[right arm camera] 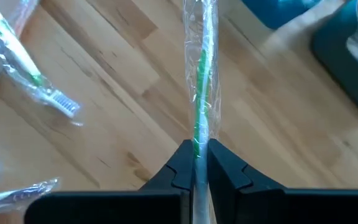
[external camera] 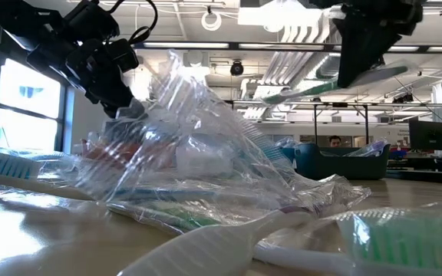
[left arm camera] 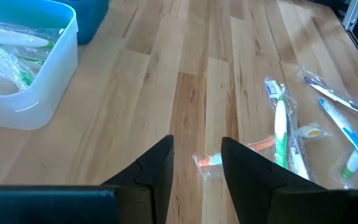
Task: Pick & Place Toothbrushes
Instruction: Put the green toothbrush into the transparent bin
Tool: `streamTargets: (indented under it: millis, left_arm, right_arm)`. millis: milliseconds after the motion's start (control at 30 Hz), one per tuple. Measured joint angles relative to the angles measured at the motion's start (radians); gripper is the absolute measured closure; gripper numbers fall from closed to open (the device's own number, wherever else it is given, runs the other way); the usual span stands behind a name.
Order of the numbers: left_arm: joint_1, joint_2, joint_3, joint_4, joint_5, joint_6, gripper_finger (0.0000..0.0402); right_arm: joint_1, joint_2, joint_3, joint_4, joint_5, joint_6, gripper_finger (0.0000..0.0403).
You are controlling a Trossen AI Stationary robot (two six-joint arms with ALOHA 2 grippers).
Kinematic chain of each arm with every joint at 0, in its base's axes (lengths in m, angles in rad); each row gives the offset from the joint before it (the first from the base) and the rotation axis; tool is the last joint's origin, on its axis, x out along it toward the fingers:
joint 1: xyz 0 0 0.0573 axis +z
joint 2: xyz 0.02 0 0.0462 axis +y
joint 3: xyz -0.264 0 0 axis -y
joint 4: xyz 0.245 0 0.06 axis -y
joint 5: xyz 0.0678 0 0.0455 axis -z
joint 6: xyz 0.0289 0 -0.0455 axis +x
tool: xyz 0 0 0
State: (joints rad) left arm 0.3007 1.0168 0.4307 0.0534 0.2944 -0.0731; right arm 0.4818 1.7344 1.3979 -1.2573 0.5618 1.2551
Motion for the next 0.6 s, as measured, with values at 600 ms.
streamTargets:
  millis: [600]
  left_arm:
    - [0.000,0.000,0.000,-0.004,0.000,0.020,0.0270]
  right_arm:
    - [-0.022,-0.001,-0.214,0.487,0.068,-0.064,0.0386]
